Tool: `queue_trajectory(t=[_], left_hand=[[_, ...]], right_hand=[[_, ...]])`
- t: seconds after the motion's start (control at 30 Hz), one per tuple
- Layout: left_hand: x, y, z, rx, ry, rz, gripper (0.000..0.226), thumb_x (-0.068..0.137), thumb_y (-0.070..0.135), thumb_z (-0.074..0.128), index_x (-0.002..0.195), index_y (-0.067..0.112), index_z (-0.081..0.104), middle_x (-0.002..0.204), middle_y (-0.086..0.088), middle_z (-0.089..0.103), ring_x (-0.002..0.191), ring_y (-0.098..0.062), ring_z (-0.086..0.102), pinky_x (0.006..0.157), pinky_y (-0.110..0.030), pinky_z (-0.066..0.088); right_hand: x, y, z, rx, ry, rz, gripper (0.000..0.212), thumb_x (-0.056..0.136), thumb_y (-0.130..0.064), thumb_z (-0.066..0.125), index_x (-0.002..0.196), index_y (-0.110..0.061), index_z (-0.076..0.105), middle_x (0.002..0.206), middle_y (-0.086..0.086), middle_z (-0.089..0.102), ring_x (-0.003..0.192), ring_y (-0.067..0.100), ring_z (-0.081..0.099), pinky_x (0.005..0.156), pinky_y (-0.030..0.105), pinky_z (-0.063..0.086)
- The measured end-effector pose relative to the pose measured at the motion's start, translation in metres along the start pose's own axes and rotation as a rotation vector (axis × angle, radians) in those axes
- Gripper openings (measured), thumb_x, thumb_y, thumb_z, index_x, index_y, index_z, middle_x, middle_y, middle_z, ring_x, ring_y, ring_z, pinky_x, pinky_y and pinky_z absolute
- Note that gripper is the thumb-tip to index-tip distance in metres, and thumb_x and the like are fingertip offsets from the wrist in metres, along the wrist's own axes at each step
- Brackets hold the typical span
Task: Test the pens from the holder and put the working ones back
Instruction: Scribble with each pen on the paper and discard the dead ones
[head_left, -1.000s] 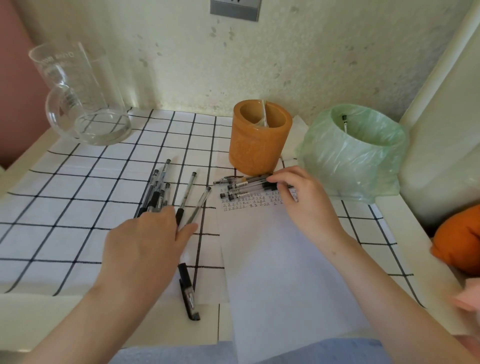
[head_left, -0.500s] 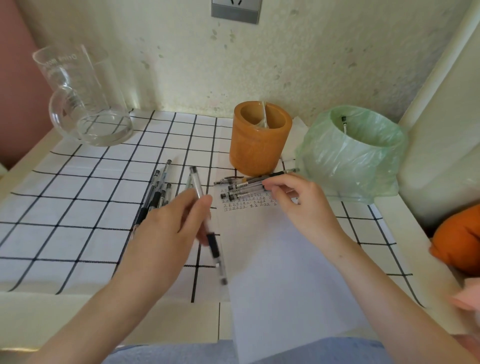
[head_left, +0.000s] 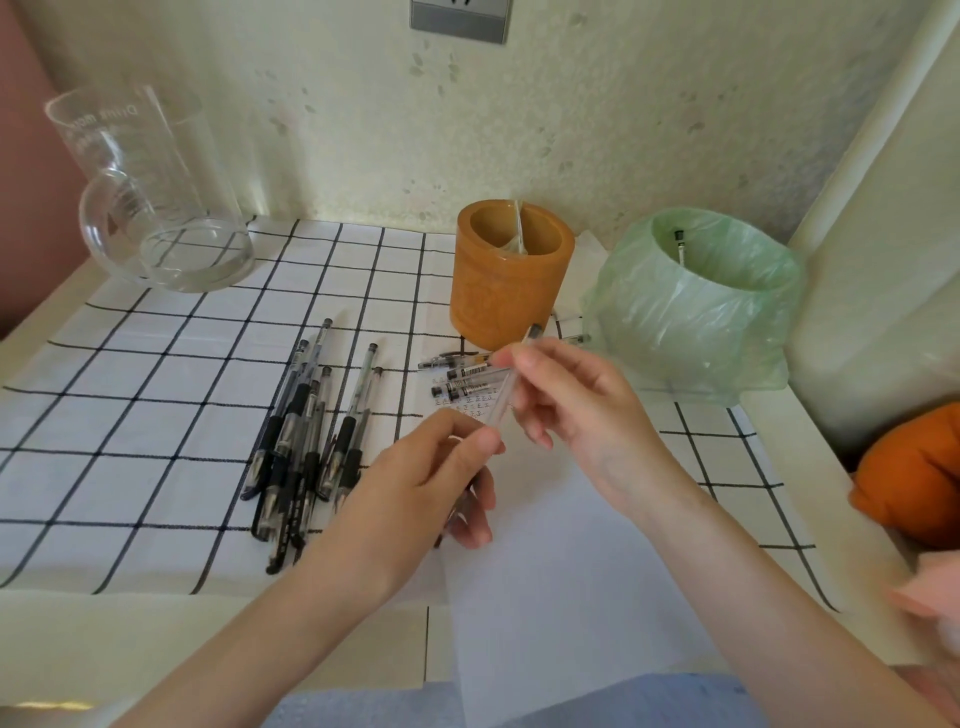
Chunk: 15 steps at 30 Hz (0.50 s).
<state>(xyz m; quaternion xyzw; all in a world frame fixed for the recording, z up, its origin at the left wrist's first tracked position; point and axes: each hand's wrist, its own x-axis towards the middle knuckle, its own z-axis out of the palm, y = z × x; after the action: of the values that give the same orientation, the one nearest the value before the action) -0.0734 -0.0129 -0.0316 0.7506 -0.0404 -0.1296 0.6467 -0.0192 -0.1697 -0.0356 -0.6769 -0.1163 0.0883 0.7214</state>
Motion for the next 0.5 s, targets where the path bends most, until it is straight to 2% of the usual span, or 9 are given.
queue_trajectory(t=[0.1, 0.2, 0.3, 0.4, 0.5], left_hand=[[0.0029, -0.0048, -0.0002, 0.032, 0.005, -0.005, 0.02, 0.095, 0.02, 0.043, 0.094, 0.018, 0.063, 0.064, 0.006, 0.058, 0.05, -0.008, 0.047, 0.049, -0.016, 0.039], [0.0065, -0.0082, -0.0033, 0.067, 0.025, -0.013, 0.024, 0.096, 0.02, 0.04, 0.095, 0.023, 0.064, 0.064, 0.012, 0.054, 0.054, -0.005, 0.042, 0.053, -0.015, 0.034], [0.0057, -0.0076, -0.001, 0.06, -0.005, -0.025, 0.023, 0.097, 0.022, 0.039, 0.095, 0.022, 0.062, 0.061, 0.01, 0.046, 0.048, -0.004, 0.037, 0.05, -0.014, 0.031], [0.0058, -0.0078, 0.0013, 0.123, 0.028, 0.021, 0.022, 0.097, 0.028, 0.039, 0.094, 0.027, 0.06, 0.055, 0.012, 0.041, 0.042, -0.001, 0.038, 0.044, -0.013, 0.028], [0.0061, -0.007, 0.0026, 0.12, 0.053, 0.051, 0.022, 0.096, 0.027, 0.04, 0.092, 0.027, 0.062, 0.052, 0.012, 0.041, 0.04, 0.001, 0.038, 0.043, -0.012, 0.029]], right_hand=[[0.0009, 0.0017, -0.0034, -0.036, 0.112, -0.012, 0.022, 0.093, -0.023, 0.053, 0.089, -0.007, 0.067, 0.061, -0.001, 0.055, 0.048, 0.013, 0.045, 0.045, 0.025, 0.033], [0.0, 0.0035, -0.0006, -0.016, 0.133, -0.016, 0.021, 0.094, -0.023, 0.051, 0.087, -0.008, 0.064, 0.061, 0.0, 0.056, 0.048, 0.015, 0.045, 0.044, 0.024, 0.033], [-0.0008, 0.0027, -0.001, -0.003, 0.142, -0.014, 0.022, 0.093, -0.025, 0.051, 0.088, -0.007, 0.063, 0.06, 0.002, 0.055, 0.047, 0.016, 0.045, 0.044, 0.024, 0.034], [-0.0026, 0.0014, -0.0012, 0.054, 0.073, 0.041, 0.022, 0.087, -0.03, 0.058, 0.085, -0.009, 0.06, 0.057, 0.0, 0.051, 0.046, 0.016, 0.044, 0.043, 0.022, 0.034], [-0.0061, -0.0014, 0.0019, 0.032, -0.076, 0.128, 0.015, 0.081, -0.026, 0.065, 0.076, -0.013, 0.059, 0.051, -0.008, 0.047, 0.047, 0.009, 0.044, 0.042, 0.019, 0.032]])
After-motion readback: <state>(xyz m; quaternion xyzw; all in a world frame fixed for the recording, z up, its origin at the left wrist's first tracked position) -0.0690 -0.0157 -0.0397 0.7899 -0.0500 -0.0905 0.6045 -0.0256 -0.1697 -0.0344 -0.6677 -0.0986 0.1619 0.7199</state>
